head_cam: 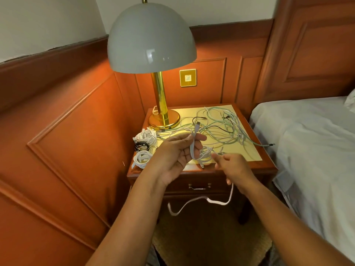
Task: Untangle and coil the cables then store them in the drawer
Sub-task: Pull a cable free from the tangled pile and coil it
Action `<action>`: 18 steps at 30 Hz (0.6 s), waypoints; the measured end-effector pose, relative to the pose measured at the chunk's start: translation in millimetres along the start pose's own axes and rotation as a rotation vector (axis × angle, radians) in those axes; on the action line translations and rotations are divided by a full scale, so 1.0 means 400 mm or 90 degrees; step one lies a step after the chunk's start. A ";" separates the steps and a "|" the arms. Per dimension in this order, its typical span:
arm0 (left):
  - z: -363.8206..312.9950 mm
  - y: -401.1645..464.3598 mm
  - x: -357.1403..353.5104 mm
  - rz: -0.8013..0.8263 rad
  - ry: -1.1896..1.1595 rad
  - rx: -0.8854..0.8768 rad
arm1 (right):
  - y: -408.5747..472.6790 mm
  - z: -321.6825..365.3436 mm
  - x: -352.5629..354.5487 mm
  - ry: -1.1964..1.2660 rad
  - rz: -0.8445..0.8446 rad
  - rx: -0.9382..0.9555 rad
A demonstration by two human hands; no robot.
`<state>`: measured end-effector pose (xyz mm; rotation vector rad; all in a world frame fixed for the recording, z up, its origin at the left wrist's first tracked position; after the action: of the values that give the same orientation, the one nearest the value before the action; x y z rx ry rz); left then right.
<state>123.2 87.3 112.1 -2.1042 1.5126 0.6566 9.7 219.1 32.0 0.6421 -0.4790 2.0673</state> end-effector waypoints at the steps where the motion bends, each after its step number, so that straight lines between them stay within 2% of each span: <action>1: 0.002 -0.007 -0.005 0.024 0.043 0.008 | 0.014 0.022 0.025 -0.068 -0.045 0.018; 3: 0.010 -0.016 -0.014 0.059 0.183 0.034 | 0.030 0.075 0.070 -0.125 -0.106 0.083; 6: 0.038 -0.002 -0.008 0.019 0.415 0.074 | 0.025 0.154 0.125 -0.043 -0.129 0.155; 10: 0.063 0.047 0.024 -0.083 0.469 0.063 | -0.050 0.199 0.126 -0.060 -0.053 0.190; 12: 0.065 0.070 0.035 -0.124 0.423 0.017 | -0.089 0.170 0.077 -0.049 0.008 0.183; 16: 0.063 0.084 0.024 -0.162 0.056 0.020 | -0.139 0.064 -0.039 0.128 0.107 0.111; 18: 0.060 0.078 0.015 -0.157 -0.051 0.042 | -0.147 0.014 -0.078 0.204 0.138 0.069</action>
<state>92.4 88.8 86.6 -2.1412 1.1915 0.5835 75.3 227.0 23.0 0.3201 -0.2616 2.3601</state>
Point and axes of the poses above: each hand's wrist, its own y-axis towards the middle knuckle, its own x-axis out of the back of the hand, z = x × y, the point moved 3 cm from there along y, towards the middle knuckle, and after that the axes turned 13 degrees about -y, right-handed, at the moved point
